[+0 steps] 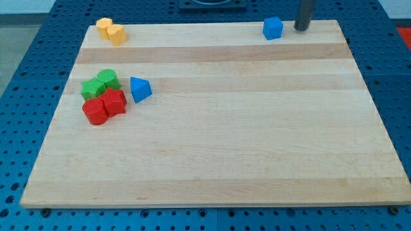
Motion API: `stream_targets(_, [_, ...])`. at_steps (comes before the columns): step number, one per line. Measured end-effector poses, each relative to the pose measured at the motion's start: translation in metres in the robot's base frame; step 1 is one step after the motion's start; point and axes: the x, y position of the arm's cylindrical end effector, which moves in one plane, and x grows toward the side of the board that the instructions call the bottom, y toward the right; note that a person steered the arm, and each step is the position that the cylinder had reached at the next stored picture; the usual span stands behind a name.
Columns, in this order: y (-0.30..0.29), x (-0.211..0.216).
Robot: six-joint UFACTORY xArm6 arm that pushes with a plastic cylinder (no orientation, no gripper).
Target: Push the blue cube towards the yellow blocks
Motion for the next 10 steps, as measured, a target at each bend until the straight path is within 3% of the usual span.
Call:
stream_targets(4, [-0.083,0.02])
stream_targets(9, [-0.21,0.019])
stream_targets(10, [-0.214,0.011])
